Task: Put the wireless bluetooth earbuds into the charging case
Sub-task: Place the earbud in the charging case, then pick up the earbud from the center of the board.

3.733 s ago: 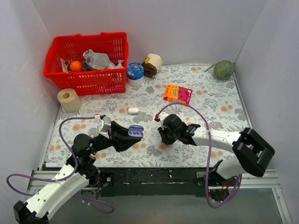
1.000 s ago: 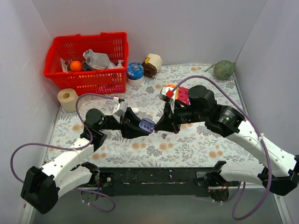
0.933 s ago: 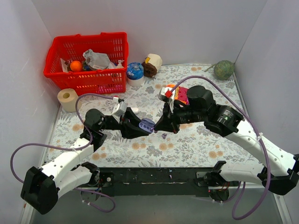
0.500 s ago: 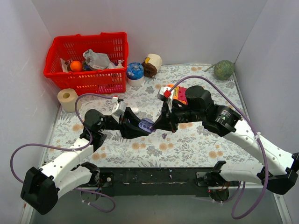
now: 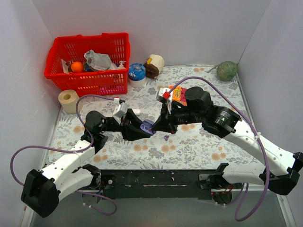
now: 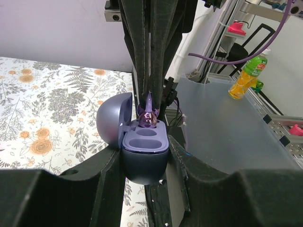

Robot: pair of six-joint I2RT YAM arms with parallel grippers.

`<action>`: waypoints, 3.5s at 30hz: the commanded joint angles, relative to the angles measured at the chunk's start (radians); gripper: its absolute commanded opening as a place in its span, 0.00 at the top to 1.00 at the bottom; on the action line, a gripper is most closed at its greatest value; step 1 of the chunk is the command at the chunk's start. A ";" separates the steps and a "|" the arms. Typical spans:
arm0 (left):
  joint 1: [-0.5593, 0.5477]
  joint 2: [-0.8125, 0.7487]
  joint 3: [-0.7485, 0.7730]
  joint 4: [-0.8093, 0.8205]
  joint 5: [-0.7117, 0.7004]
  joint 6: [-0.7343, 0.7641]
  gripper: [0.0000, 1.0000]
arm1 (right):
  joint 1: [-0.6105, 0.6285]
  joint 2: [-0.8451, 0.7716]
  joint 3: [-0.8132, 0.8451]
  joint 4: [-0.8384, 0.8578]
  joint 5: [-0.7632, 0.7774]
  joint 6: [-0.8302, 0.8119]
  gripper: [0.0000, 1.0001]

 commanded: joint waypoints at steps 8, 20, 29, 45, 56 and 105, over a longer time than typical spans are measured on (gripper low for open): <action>0.003 -0.022 0.002 0.066 -0.045 -0.010 1.00 | 0.019 -0.029 -0.030 0.040 0.019 0.007 0.99; 0.003 -0.022 -0.006 0.081 -0.060 -0.014 1.00 | 0.021 -0.058 -0.062 0.102 0.036 0.044 0.99; 0.003 -0.022 -0.015 0.084 -0.066 -0.014 1.00 | 0.021 -0.063 -0.051 0.122 0.039 0.058 0.99; 0.003 -0.032 -0.032 0.139 -0.120 -0.039 1.00 | 0.021 -0.100 -0.109 0.171 0.045 0.090 0.99; 0.003 -0.028 -0.044 0.227 -0.166 -0.079 1.00 | 0.022 -0.110 -0.129 0.175 0.045 0.096 0.99; 0.000 -0.267 -0.205 0.276 -0.261 -0.148 1.00 | 0.013 -0.255 -0.615 0.299 0.562 0.278 0.61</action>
